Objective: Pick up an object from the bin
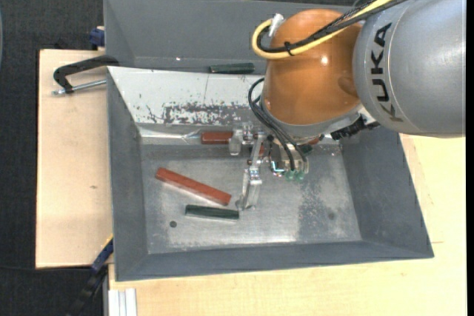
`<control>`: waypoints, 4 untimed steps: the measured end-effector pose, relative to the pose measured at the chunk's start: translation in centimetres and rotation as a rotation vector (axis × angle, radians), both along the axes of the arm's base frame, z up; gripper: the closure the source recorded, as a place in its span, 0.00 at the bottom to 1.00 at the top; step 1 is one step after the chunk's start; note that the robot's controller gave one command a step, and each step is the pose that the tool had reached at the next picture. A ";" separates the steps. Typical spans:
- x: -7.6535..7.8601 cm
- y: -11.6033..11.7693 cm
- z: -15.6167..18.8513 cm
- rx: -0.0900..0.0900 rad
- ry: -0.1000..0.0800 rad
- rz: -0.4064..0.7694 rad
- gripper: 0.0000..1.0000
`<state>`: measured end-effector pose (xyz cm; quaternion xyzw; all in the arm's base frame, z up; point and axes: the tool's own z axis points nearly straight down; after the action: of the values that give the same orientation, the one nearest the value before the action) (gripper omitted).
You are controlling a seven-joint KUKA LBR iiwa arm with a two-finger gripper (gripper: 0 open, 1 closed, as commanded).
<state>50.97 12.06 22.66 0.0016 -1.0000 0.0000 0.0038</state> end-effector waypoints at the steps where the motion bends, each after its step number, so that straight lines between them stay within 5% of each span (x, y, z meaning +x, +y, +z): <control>1: 0.2 -0.1 0.5 0.002 -0.009 -0.002 0.00; 2: 0.6 0.5 -3.2 0.002 -0.014 0.070 0.00; 4: 1.3 2.5 -8.0 0.002 -0.007 -0.124 0.00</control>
Offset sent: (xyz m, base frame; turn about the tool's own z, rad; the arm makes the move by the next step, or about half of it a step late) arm 0.0126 0.0175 -0.1403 -0.2649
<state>52.27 14.53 14.66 -0.0602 -0.9982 -0.0010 0.0002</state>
